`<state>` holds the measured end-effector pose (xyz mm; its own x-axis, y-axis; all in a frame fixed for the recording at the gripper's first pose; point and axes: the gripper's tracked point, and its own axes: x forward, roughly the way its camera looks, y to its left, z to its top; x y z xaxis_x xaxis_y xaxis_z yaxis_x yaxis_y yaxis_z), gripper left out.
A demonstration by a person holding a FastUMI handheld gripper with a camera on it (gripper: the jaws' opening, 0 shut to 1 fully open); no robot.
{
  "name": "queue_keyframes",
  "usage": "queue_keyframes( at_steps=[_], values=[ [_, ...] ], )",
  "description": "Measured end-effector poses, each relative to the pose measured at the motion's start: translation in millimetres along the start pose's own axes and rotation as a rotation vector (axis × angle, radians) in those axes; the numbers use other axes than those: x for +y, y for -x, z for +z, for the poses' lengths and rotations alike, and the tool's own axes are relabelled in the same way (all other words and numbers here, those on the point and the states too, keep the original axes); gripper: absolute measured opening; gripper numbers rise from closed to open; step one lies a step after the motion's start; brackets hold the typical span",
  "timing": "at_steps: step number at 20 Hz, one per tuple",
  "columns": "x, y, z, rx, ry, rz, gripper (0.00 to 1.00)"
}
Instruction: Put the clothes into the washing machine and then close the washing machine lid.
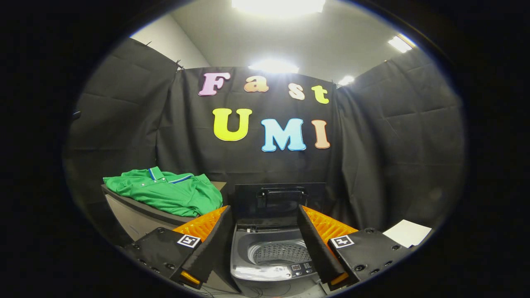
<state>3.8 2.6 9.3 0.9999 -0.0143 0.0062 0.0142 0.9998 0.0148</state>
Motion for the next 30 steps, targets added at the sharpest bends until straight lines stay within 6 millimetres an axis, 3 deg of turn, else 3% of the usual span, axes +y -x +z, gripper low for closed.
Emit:
queue_keyframes(
  at_steps=[8, 19, 25, 30],
  values=[
    [10, -4, 10, -0.007, 0.003, 0.022, 0.98],
    [57, -46, 39, 0.016, 0.001, 0.116, 0.98],
    [97, -67, 42, 0.075, -0.012, 0.197, 0.98],
    [144, -78, 49, 0.112, 0.0, 0.288, 0.98]
  ],
)
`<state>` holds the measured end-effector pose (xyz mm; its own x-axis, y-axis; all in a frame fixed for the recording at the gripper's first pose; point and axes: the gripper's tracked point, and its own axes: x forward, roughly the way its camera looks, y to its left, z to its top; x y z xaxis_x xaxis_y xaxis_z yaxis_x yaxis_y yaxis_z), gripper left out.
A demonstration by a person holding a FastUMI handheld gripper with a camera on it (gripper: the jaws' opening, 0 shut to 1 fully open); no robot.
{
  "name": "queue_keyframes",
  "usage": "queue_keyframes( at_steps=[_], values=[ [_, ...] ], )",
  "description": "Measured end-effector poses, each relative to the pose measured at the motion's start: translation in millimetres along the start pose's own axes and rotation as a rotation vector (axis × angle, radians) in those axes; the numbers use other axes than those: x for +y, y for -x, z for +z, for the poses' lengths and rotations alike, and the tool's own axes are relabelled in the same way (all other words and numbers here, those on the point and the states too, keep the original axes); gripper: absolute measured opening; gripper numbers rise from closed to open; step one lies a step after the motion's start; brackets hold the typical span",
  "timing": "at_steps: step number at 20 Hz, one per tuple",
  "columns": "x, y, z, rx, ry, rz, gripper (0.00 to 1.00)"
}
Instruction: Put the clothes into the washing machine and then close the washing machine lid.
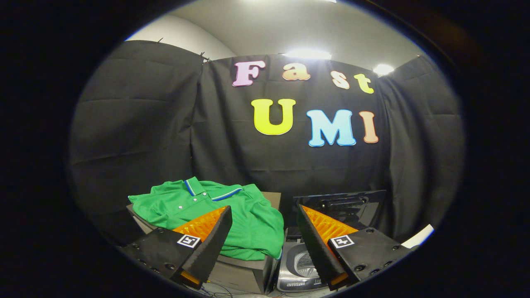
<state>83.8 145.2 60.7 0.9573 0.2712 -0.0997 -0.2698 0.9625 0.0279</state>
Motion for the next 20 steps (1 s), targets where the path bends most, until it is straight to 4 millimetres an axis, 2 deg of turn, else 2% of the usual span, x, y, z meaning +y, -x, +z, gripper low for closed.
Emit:
queue_keyframes(
  at_steps=[7, 10, 20],
  values=[
    [63, -34, 8, 0.063, 0.004, 0.118, 0.98],
    [88, -46, 4, 0.113, 0.009, 0.169, 0.98],
    [139, -99, -12, 0.273, 0.025, 0.21, 0.98]
  ],
)
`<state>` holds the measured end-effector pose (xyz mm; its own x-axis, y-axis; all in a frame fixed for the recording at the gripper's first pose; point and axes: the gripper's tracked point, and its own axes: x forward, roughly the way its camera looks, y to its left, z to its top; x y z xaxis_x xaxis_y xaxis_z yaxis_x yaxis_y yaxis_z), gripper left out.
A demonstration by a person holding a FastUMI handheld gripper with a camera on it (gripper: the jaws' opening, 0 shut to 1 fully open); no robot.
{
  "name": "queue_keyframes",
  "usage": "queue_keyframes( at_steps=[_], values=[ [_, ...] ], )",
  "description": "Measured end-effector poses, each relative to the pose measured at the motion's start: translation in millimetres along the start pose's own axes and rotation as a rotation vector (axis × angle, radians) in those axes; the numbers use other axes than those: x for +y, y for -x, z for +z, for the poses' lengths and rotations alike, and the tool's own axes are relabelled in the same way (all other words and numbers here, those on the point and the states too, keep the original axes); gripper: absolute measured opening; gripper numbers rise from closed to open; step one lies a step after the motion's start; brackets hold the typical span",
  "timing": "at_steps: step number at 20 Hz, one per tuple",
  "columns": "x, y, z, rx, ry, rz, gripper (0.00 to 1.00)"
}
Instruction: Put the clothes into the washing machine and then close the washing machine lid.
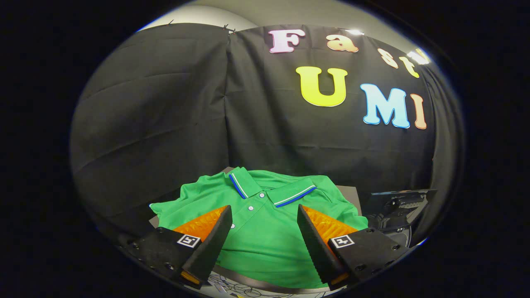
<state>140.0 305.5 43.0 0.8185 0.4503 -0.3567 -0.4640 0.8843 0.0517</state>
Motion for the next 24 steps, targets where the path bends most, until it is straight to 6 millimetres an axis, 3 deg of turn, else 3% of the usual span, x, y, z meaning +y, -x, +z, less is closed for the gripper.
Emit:
queue_keyframes(
  at_steps=[4, 9, 14, 21, 23, 24],
  values=[
    [13, -24, -11, 0.089, 0.003, 0.023, 0.98],
    [23, -39, -26, 0.178, 0.014, 0.039, 0.98],
    [28, -43, -42, 0.251, 0.028, 0.051, 0.98],
    [32, -48, -45, 0.291, 0.01, 0.057, 0.96],
    [36, -49, -43, 0.293, 0.02, 0.063, 0.95],
    [36, -48, -42, 0.288, 0.021, 0.063, 0.88]
  ],
)
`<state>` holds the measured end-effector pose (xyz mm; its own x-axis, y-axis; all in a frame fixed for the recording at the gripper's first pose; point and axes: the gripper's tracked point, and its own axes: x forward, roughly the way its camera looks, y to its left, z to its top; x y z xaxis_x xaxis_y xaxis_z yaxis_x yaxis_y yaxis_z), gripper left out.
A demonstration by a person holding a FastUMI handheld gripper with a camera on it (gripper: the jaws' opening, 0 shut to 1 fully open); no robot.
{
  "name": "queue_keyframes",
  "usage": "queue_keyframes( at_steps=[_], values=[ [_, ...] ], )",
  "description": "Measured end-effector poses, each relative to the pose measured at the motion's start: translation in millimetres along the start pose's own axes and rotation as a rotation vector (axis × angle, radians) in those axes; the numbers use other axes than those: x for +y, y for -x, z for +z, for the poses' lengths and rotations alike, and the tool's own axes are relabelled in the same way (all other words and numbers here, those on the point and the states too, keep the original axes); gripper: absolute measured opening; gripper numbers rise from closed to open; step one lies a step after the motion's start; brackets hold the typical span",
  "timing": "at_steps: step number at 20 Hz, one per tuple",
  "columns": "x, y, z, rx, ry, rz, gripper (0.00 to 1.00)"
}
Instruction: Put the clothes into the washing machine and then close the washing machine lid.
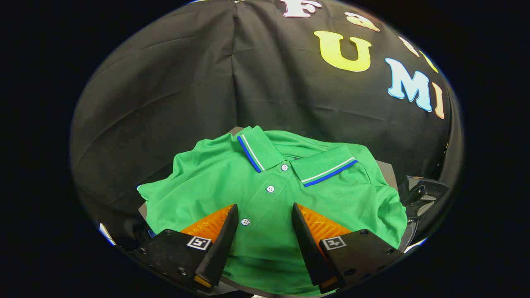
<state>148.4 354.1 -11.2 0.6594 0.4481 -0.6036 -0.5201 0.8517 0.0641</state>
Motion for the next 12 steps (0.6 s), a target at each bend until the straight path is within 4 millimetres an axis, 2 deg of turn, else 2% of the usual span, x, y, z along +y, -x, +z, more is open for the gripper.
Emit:
queue_keyframes(
  at_steps=[1, 7, 9, 11, 12],
  values=[
    [1.2, 1.5, -2.4, 0.006, 0.004, 0.001, 0.82],
    [3.1, -1.4, 1.4, -0.008, 0.002, 0.023, 0.82],
    [3.9, -0.1, 2.1, -0.051, -0.038, 0.016, 0.2],
    [5.3, 1.3, 5.7, -0.08, -0.015, -0.007, 0.2],
    [6.4, 4.5, 7.5, -0.08, 0.011, -0.014, 0.02]
  ],
)
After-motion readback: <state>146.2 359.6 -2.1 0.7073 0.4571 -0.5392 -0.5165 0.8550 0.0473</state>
